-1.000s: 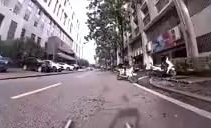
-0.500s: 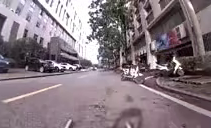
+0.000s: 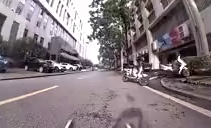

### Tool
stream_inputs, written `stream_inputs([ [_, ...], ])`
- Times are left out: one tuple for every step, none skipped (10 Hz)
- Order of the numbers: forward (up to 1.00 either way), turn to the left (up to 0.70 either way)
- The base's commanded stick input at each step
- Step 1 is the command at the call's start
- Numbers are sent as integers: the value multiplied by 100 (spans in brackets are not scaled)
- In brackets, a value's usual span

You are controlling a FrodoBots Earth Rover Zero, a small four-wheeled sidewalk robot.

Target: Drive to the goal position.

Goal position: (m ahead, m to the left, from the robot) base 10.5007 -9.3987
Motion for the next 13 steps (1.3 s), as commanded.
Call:
stream_inputs([
  [70,0],
  [70,0],
  [70,0],
  [70,0],
  [70,0],
  [70,0],
  [70,0],
  [70,0],
  [70,0],
  [70,0],
  [70,0],
  [70,0],
  [70,0],
])
